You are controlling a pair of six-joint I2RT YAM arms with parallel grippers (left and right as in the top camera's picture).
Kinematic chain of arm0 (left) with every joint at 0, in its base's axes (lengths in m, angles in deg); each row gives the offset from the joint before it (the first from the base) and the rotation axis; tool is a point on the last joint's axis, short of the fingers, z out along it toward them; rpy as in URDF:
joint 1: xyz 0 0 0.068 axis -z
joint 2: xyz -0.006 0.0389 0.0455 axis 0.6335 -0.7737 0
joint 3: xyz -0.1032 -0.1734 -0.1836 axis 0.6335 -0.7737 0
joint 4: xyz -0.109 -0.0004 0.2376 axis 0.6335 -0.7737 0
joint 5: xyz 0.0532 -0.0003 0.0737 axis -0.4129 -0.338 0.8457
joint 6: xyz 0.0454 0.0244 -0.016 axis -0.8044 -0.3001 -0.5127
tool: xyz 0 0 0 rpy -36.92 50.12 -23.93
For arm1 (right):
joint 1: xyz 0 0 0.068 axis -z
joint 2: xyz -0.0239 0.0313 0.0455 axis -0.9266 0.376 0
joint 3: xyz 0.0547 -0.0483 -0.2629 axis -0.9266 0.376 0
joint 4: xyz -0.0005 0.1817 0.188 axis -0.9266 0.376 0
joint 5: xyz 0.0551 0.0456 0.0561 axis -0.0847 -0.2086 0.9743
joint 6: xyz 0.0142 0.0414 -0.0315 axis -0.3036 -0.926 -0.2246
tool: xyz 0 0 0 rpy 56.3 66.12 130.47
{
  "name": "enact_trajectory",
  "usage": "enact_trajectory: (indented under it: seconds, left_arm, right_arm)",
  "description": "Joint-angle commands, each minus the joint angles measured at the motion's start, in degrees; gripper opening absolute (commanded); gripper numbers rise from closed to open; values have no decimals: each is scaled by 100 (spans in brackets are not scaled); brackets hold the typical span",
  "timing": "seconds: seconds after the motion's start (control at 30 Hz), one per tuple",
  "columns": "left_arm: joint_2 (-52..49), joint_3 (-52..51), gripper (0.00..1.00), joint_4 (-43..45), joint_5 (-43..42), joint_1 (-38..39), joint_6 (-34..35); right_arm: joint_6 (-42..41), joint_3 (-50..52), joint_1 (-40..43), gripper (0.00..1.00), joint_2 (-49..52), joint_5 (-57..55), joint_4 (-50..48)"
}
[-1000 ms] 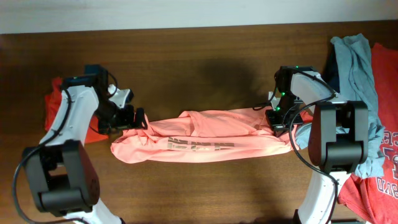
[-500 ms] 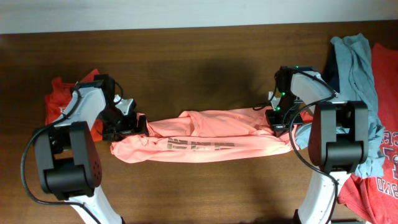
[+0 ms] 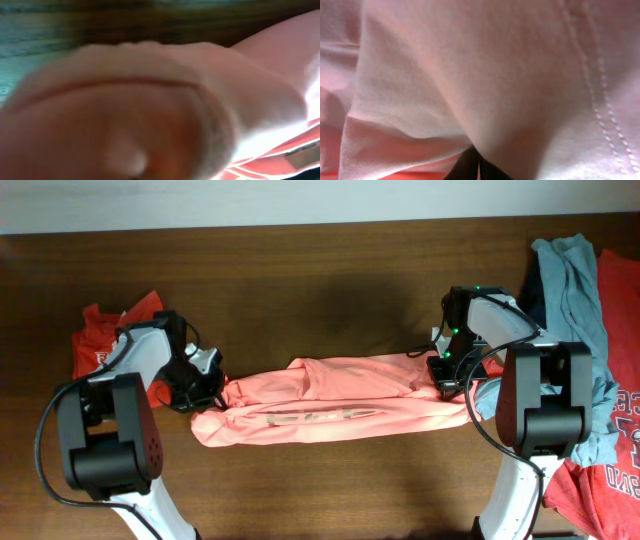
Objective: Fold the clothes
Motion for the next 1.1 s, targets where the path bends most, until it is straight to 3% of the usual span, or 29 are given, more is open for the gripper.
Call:
enact_trajectory:
  seconds: [0.0,0.1,0.43,0.6,0.77,1.07]
  left_arm:
    - [-210,-2,1,-105,-17,22,-164]
    - [-107,175,1,-291,118,0,-162]
    - [1014,581,1,-566,1045,-898,142]
    - [1388,776,1,-732,909,-1211,278]
    - [1521,1311,1,-1565,-155,-691,229]
    - [1519,1362,1,-1279,-282,669,544]
  right_arm:
    - [-52,61,72,5,22,-37,48]
    - [-50,-234,72,5,15,85,273]
    - [-44,-2780,68,9,0,610,1556]
    - [-26,-3025,68,10,0,433,1762]
    - [-26,-3023,68,10,0,378,1770]
    - [-26,-3023,68,9,0,378,1823]
